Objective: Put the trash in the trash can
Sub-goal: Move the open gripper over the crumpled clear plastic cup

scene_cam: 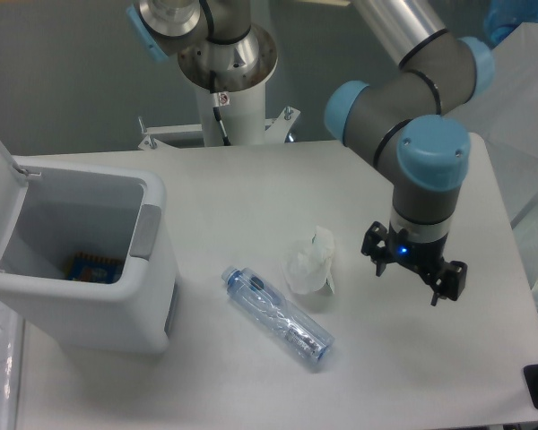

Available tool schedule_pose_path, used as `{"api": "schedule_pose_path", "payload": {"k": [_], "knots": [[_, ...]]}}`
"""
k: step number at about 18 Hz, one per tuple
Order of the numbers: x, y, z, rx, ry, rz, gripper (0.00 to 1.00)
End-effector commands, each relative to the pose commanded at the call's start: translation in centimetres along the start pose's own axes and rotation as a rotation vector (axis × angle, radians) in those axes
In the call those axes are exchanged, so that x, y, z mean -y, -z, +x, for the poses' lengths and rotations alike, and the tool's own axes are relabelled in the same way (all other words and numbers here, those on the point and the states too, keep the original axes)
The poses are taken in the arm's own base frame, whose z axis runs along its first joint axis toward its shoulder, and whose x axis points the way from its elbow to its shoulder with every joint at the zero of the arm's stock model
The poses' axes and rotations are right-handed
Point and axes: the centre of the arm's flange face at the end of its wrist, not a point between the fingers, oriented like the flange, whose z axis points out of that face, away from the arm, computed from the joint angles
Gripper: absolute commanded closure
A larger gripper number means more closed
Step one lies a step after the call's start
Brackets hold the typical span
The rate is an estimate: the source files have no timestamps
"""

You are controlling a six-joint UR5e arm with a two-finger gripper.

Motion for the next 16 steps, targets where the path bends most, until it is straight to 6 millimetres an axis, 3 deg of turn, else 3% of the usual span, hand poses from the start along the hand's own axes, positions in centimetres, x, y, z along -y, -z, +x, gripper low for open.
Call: {"api": "schedule_pose_path", "payload": {"k": [7, 9, 13, 16], "knots": [[-1.8, -3.5, 3.4, 0.032, 0.000, -0.032, 0.00], [-0.7, -4.6, 5.4, 0.020, -0.002, -0.035, 0.00], [0.1, -4.1, 5.7, 0.013, 0.033, -0.002, 0.00], [0.4, -5.7, 8.0, -0.025, 0.010, -0.026, 0.00]]}}
